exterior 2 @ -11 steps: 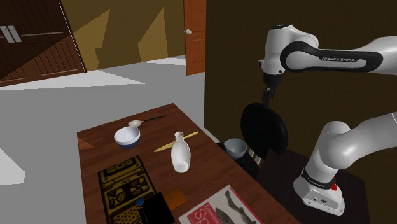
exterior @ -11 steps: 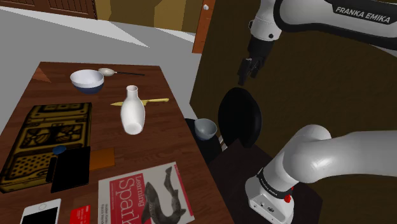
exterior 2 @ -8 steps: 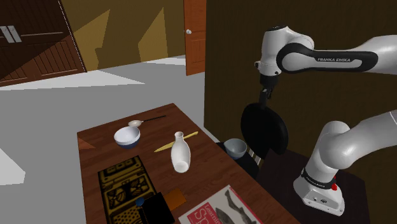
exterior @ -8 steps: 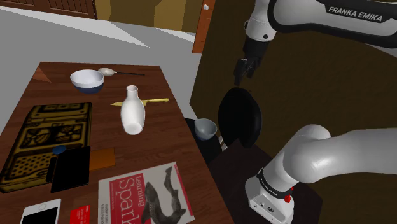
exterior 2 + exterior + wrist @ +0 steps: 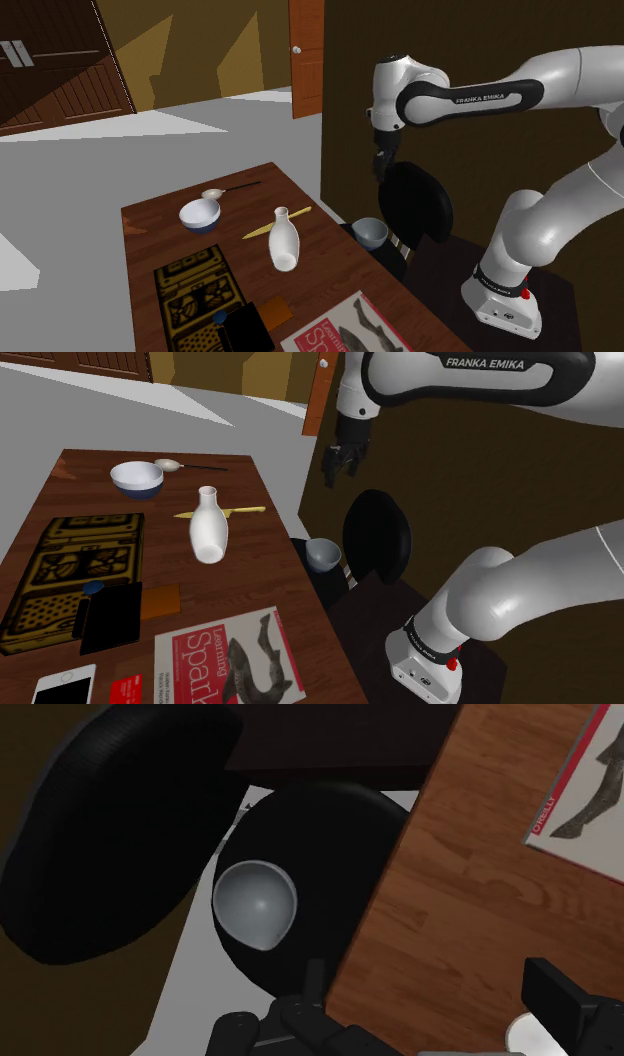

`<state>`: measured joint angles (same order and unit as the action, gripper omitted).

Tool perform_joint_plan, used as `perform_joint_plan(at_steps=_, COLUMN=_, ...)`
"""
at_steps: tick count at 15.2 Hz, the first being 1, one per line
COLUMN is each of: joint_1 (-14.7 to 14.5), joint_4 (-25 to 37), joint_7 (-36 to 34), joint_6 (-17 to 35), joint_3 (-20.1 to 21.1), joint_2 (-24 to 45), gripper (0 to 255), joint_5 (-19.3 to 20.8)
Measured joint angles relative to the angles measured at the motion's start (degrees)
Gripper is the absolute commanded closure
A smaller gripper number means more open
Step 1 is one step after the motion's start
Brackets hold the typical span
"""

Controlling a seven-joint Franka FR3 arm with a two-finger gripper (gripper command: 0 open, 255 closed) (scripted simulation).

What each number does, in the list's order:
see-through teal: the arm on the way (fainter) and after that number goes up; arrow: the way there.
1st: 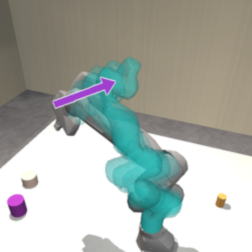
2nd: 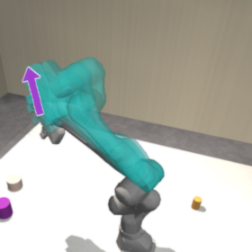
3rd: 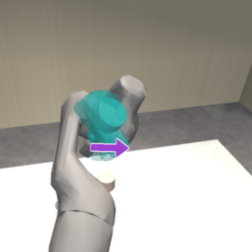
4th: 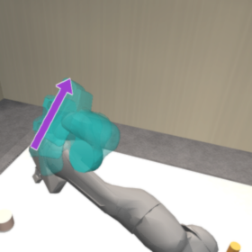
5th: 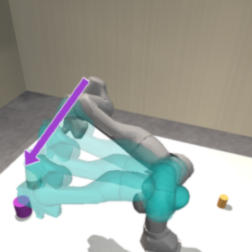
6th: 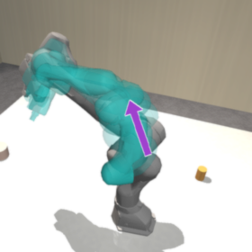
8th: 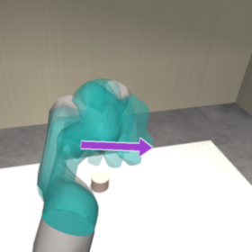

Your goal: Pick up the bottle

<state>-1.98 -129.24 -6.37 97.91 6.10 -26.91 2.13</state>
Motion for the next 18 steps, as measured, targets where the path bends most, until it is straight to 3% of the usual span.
perform_joint_plan(at_steps=11, joint_1=-2.4, joint_4=15.1, joint_7=-7.9, joint_6=6.2, joint_3=5.5, joint_2=22.2, gripper=0, joint_5=-0.4)
perform_joint_plan(at_steps=18, joint_1=-5.2, joint_4=29.9, joint_7=-12.9, joint_6=6.1, joint_3=7.8, joint_2=37.5, gripper=0, joint_5=1.6)
